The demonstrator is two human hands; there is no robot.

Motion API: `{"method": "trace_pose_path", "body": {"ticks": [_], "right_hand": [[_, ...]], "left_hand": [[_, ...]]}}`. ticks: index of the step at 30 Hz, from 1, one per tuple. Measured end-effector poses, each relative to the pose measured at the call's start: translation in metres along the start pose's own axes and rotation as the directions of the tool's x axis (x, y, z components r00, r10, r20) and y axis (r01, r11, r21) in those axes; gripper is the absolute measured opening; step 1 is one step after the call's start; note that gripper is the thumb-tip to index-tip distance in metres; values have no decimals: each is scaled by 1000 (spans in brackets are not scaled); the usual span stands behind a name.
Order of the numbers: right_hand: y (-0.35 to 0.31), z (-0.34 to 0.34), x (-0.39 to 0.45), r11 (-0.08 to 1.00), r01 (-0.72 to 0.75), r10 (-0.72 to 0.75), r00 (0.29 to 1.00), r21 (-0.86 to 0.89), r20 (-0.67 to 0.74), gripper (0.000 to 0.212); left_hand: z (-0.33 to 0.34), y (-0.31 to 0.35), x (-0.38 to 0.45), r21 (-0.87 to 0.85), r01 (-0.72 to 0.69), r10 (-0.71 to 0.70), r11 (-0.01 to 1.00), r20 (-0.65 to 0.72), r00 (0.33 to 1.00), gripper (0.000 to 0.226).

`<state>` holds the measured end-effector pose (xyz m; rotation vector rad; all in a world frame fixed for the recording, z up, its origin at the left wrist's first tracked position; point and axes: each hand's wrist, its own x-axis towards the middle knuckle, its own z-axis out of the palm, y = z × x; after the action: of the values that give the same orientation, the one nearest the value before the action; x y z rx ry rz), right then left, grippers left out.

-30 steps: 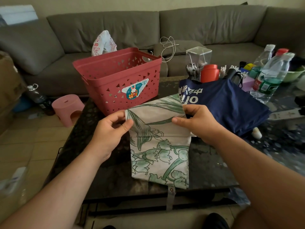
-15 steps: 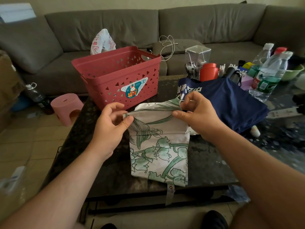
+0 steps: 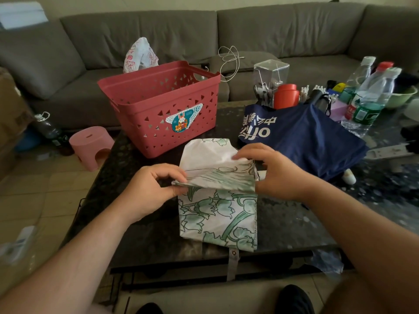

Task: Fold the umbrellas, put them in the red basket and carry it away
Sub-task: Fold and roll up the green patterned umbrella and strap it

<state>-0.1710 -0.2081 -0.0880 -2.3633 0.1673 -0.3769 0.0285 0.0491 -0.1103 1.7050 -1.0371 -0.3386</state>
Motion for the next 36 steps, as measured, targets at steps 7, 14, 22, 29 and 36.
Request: {"method": "trace_pose_path", "body": {"ticks": [7, 14, 22, 29, 36], "right_hand": [[20, 18, -9, 933, 79, -66, 997, -350, 49, 50], [32, 24, -14, 840, 148, -163, 986, -522, 17, 52], [34, 29, -21, 803, 126, -84, 992, -583, 99, 53], [30, 32, -22, 783, 82, -5, 992, -616, 126, 51], [13, 25, -19, 786, 68, 108, 964, -614, 245, 42]], "left_hand": [[-2, -9, -10, 165, 2, -18, 986, 91, 996, 21], [0, -12, -18, 542, -238, 100, 806, 271, 957, 26], [7, -16, -27, 631, -324, 25, 705, 435, 900, 21], [7, -14, -31, 570, -291, -5, 768, 460, 888, 17], [4, -15, -33, 464, -123, -119, 877, 459, 880, 15]]}}
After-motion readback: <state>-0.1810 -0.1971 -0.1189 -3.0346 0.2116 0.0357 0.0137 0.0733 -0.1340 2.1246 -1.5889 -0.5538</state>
